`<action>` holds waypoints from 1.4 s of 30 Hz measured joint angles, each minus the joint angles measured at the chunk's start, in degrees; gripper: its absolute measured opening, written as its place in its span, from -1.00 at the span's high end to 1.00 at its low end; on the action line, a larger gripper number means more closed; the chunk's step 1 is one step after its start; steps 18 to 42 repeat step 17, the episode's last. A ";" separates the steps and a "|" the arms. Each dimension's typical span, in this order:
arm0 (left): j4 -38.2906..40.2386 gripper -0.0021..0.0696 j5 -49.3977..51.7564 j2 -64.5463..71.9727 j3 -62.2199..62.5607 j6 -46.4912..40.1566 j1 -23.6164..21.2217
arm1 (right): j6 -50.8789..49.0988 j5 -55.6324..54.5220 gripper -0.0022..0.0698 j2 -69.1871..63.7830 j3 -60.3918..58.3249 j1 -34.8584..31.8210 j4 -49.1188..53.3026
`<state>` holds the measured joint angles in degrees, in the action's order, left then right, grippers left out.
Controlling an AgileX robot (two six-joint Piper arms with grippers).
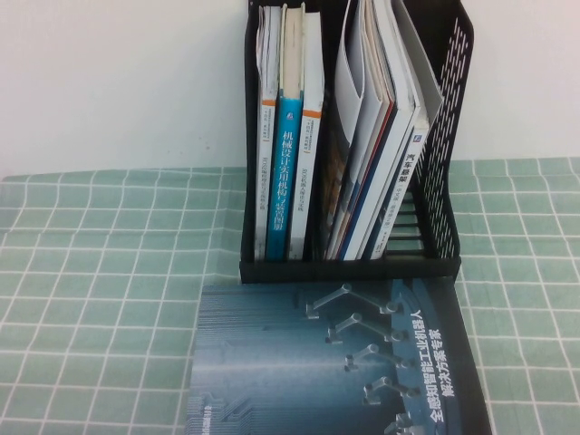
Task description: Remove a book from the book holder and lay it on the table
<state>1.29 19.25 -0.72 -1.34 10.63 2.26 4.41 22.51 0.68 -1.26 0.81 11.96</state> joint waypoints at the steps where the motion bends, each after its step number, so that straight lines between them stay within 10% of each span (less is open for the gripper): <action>1: 0.00 0.95 0.00 0.00 0.00 0.00 0.00 | 0.00 0.00 0.94 0.00 0.00 -0.18 0.23; 42: 0.00 0.95 0.00 0.00 0.00 0.00 0.00 | 0.00 -0.21 0.94 0.00 -0.03 -0.28 -0.24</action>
